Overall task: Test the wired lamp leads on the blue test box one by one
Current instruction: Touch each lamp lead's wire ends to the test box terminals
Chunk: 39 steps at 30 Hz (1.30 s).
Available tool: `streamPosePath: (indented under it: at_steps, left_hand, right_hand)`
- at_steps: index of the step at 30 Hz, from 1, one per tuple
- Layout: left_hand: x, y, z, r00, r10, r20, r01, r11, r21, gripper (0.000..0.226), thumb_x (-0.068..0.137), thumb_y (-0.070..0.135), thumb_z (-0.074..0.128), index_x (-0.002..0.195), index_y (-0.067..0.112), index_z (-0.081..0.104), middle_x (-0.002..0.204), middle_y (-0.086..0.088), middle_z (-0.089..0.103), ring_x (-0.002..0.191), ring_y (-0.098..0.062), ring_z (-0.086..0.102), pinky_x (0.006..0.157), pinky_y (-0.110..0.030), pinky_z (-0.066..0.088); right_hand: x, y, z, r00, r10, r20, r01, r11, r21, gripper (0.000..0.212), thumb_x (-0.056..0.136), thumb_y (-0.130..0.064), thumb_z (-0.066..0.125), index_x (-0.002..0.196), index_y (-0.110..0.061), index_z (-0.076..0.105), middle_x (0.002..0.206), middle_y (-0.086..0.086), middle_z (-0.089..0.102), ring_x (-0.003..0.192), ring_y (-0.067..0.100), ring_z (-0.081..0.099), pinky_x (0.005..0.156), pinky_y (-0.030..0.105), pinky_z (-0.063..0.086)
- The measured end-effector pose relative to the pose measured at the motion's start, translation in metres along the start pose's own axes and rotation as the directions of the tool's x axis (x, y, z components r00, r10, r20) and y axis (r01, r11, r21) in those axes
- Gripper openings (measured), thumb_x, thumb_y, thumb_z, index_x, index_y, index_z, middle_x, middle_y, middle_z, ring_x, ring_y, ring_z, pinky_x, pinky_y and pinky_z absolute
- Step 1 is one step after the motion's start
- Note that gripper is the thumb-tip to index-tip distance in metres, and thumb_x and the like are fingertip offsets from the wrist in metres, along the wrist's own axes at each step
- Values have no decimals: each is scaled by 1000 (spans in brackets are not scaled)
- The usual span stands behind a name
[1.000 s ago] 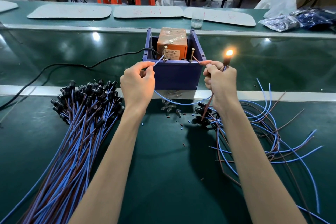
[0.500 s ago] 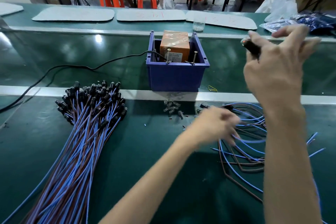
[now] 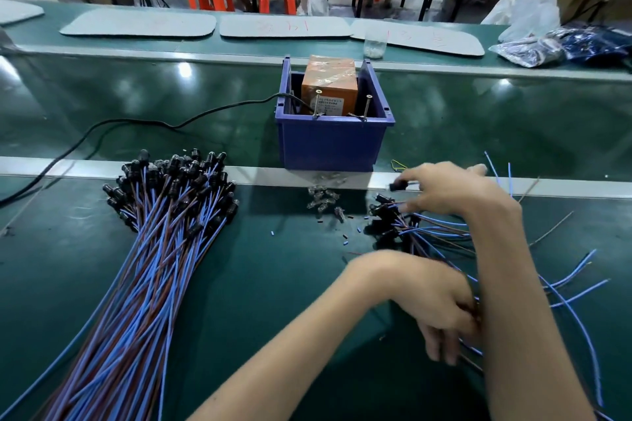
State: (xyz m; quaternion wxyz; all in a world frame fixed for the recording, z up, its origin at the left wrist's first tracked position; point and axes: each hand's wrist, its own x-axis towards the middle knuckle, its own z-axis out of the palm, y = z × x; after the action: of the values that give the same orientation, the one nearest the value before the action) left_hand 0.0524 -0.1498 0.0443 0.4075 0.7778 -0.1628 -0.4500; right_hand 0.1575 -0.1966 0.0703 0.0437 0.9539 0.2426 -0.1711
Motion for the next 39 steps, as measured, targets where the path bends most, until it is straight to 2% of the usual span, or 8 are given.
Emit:
streamPosePath:
  at_steps: [6,8,11,15,22,29,34,39]
  left_hand:
    - [-71,-33,-50,874,-53,-483,72,997,22,27,101,29,47,95,8,62,91,-12,74,65,-11,65,75,-19,52]
    - [-91,-61,-68,712,-155,-685,326,937,127,28,98,38,49,102,16,64,94,-3,74,73,-4,65,83,-23,50]
    - [-119,-104,-82,309,-352,-884,716,698,-28,36,88,52,58,109,23,64,113,-8,66,106,-28,61,88,-33,48]
    - [-141,-136,-80,15,-459,-888,763,579,-286,51,69,52,79,108,20,67,113,-12,64,107,-34,60,81,-36,46]
    - [-127,-144,-78,-26,-397,-917,812,527,-251,40,73,36,81,108,21,69,112,-10,66,106,-33,62,73,-33,41]
    - [-126,-144,-76,65,-351,-934,867,484,-121,30,78,22,66,108,25,64,114,-5,62,107,-29,61,73,-31,37]
    - [-128,-138,-74,16,-272,-962,763,625,-164,30,69,27,74,97,25,65,104,-6,65,99,-32,61,71,-30,39]
    - [-131,-125,-75,20,-179,-984,678,725,-119,33,68,26,73,97,24,58,101,-3,69,95,-32,59,75,-33,43]
  right_hand:
    - [22,7,19,997,-55,-62,52,998,-39,56,93,-4,41,115,-51,62,105,-7,39,100,14,26,80,34,16]
    - [26,10,20,994,-86,-66,87,996,10,64,87,5,38,113,-46,66,108,-7,45,104,15,34,82,33,19]
    - [32,14,23,986,-169,-8,169,980,104,59,85,8,40,121,-32,66,116,3,55,113,23,49,84,27,35]
    - [35,17,25,983,-180,-23,182,973,142,51,89,3,47,128,-26,61,122,9,55,118,23,52,93,26,39]
    - [33,25,26,992,-115,-49,124,950,286,25,91,-13,63,115,-19,66,116,5,65,107,22,58,92,27,43]
    - [33,24,24,990,-124,-73,140,938,316,33,93,-25,63,125,-19,59,115,2,61,102,18,55,93,28,42]
    - [24,8,12,942,-190,-276,281,898,338,26,93,-25,62,117,-17,64,100,-1,63,89,15,56,85,28,45]
    - [10,-44,15,863,-380,-334,506,666,548,8,94,-26,59,100,-25,65,79,-11,66,64,1,62,64,16,44]
